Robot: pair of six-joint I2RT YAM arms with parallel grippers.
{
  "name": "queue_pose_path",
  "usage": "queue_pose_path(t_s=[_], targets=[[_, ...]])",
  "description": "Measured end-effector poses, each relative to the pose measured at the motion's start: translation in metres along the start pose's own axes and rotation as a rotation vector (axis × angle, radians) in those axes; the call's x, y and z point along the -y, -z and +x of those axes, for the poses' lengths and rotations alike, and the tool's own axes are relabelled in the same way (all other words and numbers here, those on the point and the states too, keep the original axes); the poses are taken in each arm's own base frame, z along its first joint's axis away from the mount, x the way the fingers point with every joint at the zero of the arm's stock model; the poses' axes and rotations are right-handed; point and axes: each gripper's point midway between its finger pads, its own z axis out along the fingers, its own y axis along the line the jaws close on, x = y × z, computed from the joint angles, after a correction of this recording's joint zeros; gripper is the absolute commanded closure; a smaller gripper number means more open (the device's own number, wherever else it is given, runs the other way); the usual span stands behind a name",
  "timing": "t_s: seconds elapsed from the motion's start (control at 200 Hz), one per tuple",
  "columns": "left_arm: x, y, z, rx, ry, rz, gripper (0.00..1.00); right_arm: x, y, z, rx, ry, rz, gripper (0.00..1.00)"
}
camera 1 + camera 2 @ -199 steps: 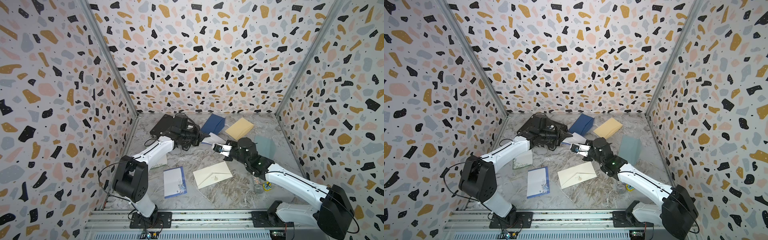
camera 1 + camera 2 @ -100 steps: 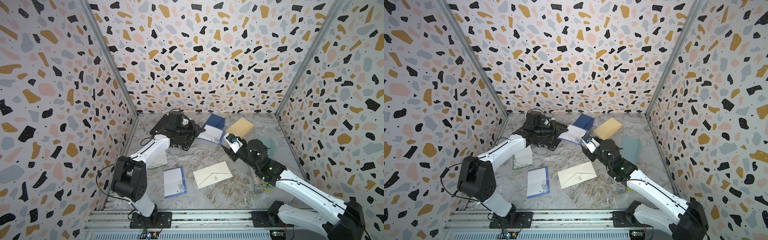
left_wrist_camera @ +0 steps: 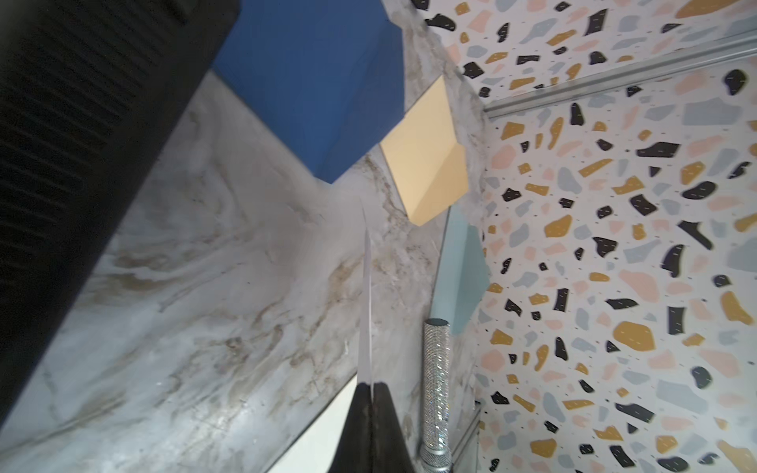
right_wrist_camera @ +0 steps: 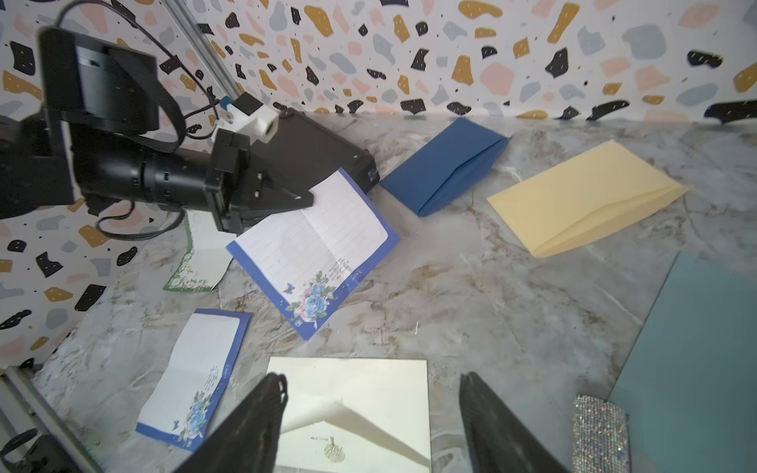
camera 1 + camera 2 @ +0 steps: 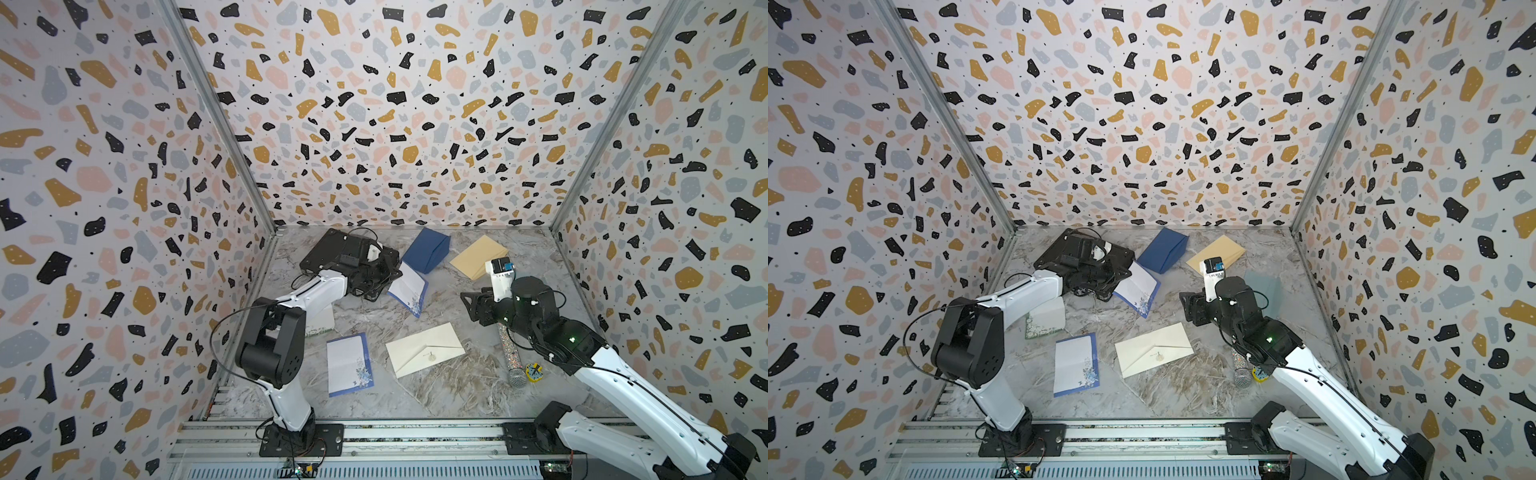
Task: Take the letter paper out of the envelope
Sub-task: Place the letter paper at the center of the board.
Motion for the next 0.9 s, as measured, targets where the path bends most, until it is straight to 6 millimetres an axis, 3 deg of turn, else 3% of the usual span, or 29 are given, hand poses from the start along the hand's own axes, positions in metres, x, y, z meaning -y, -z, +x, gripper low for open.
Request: queue_pose_path(t_s=[0.14, 0.235, 0.435, 0.736, 0.901], targets=[[-0.040, -0.028, 0.004, -0.015, -0.028, -0.116, 1.00, 0.000, -0.001, 0.012, -0.055, -0.071, -0.012, 0.31], [-0.049, -0.040, 0.006, -0.015, -0.076, -0.167, 1.00, 0.001, -0.003, 0.018, -0.085, -0.118, -0.013, 0.31], [-0.049, -0.049, 0.004, 0.019, -0.179, -0.249, 1.00, 0.005, -0.005, 0.030, -0.130, -0.206, -0.012, 0.31], [-0.048, -0.049, -0.025, 0.088, -0.299, -0.352, 1.00, 0.009, -0.004, 0.040, -0.160, -0.258, 0.000, 0.29], [-0.049, -0.053, -0.024, 0.070, -0.368, -0.394, 1.00, 0.010, -0.004, 0.043, -0.175, -0.281, -0.002, 0.26]])
